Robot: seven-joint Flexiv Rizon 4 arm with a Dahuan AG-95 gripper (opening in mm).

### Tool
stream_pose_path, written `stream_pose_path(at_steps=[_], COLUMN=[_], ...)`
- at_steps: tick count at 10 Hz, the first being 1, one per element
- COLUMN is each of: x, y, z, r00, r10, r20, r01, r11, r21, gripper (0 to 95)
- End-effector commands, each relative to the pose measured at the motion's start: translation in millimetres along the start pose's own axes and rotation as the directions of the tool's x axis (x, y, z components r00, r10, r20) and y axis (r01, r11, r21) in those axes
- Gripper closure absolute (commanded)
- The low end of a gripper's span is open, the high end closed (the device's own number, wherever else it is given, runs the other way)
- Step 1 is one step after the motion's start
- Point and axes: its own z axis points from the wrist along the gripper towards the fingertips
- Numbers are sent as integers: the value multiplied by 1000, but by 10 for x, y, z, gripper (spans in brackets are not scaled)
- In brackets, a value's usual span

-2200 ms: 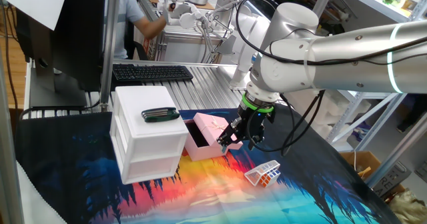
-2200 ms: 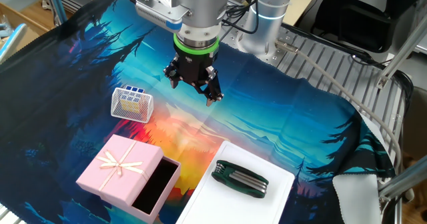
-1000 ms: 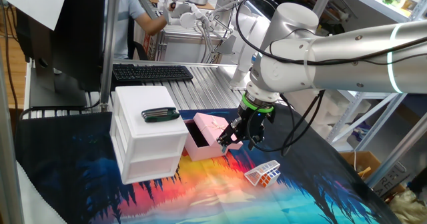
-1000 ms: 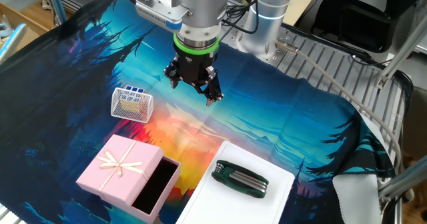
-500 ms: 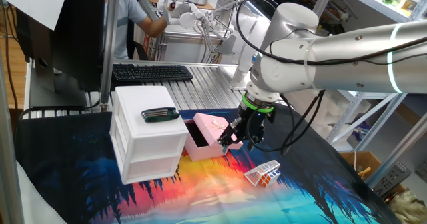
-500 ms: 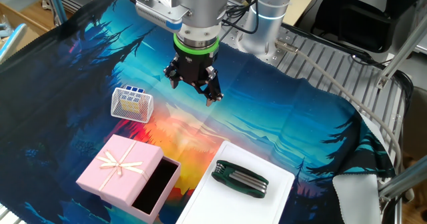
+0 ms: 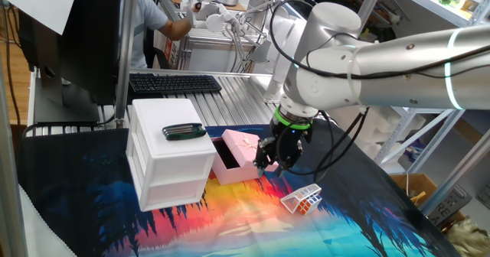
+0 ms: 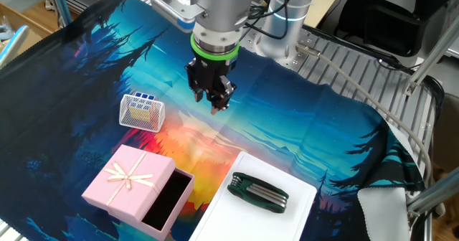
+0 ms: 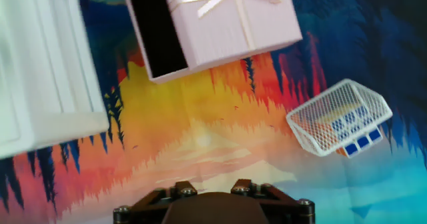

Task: Slide the outer casing onto the gift box

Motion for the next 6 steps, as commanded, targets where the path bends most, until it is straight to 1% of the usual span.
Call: stream_pose_path(at_steps=[1,4,6], x=[2,1,1], y=[4,4,1], z=[-4,-4,-5], r00=[1000,1000,1000], r10=[6,-12,-13], r20=[3,-2,2], r01=[-6,12,13], r11=[1000,1000,1000], r21=[5,0,2], gripper=[950,950,950])
